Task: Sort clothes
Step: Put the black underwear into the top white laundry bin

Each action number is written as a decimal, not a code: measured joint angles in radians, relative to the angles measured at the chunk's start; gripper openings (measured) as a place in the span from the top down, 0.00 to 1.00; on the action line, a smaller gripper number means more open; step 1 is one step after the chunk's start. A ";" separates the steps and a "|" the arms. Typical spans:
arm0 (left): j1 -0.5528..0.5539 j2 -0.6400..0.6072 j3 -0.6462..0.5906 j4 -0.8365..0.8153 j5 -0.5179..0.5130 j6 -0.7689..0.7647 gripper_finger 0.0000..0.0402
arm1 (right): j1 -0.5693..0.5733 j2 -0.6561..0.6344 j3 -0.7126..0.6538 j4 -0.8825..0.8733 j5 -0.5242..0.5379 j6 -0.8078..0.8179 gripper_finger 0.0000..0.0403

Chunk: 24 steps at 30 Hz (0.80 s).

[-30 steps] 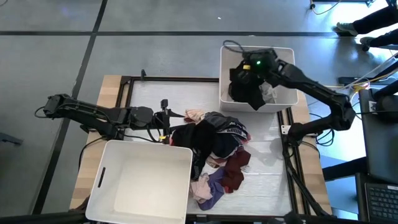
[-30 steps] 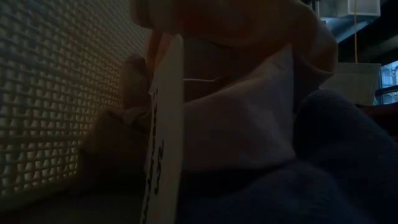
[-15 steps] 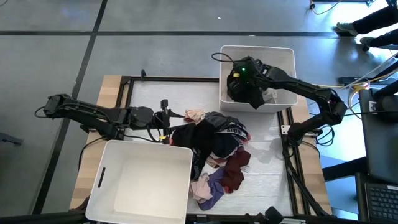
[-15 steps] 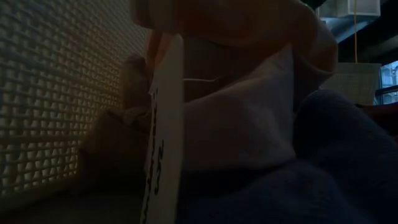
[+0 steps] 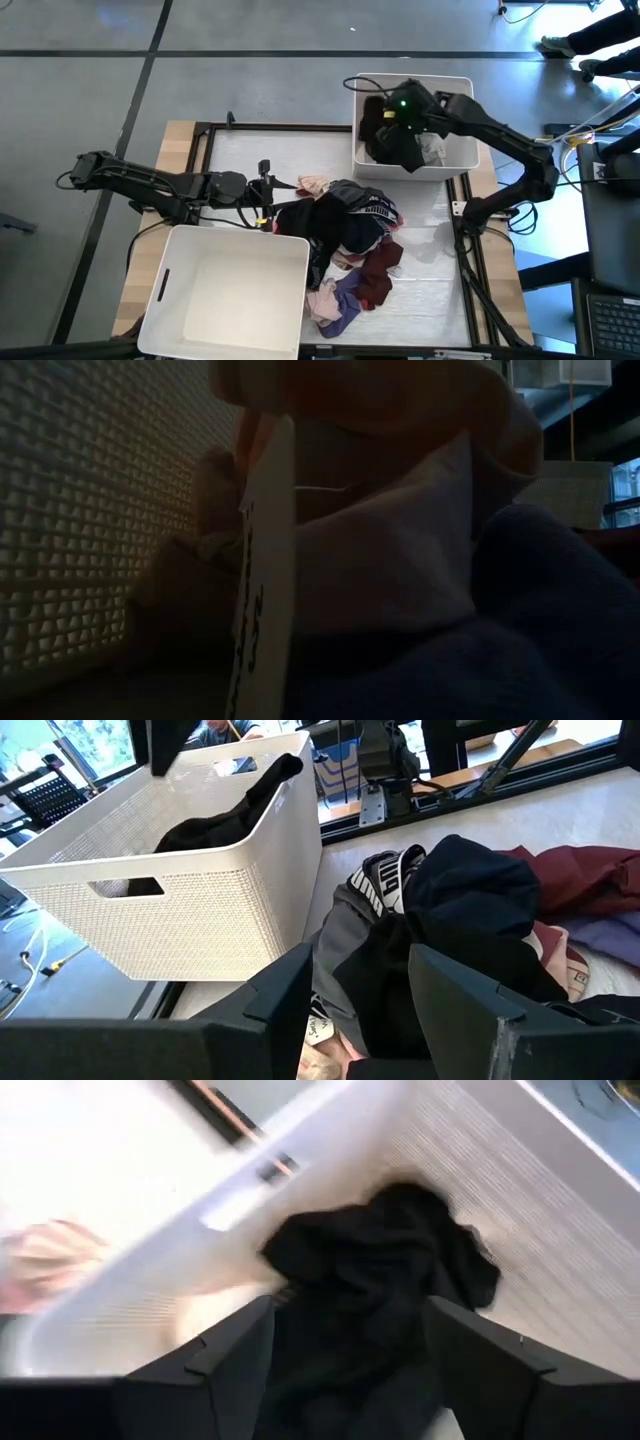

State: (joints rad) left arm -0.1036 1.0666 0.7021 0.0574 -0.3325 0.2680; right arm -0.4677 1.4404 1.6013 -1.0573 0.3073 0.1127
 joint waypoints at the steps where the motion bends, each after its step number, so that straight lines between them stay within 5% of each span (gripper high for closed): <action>1: 0.000 0.000 0.000 0.000 0.000 0.000 0.60 | 0.029 -0.001 0.010 0.002 -0.009 0.000 0.36; 11: 0.000 0.000 0.000 -0.001 0.000 0.000 0.60 | 0.351 0.000 -0.056 0.088 -0.056 -0.039 0.36; 24: 0.000 0.000 0.000 0.004 0.000 0.000 0.60 | 0.599 0.001 -0.347 0.512 -0.056 -0.099 0.36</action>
State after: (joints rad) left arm -0.1039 1.0666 0.7021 0.0613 -0.3325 0.2684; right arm 0.1313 1.4410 1.2544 -0.5453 0.2512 0.0138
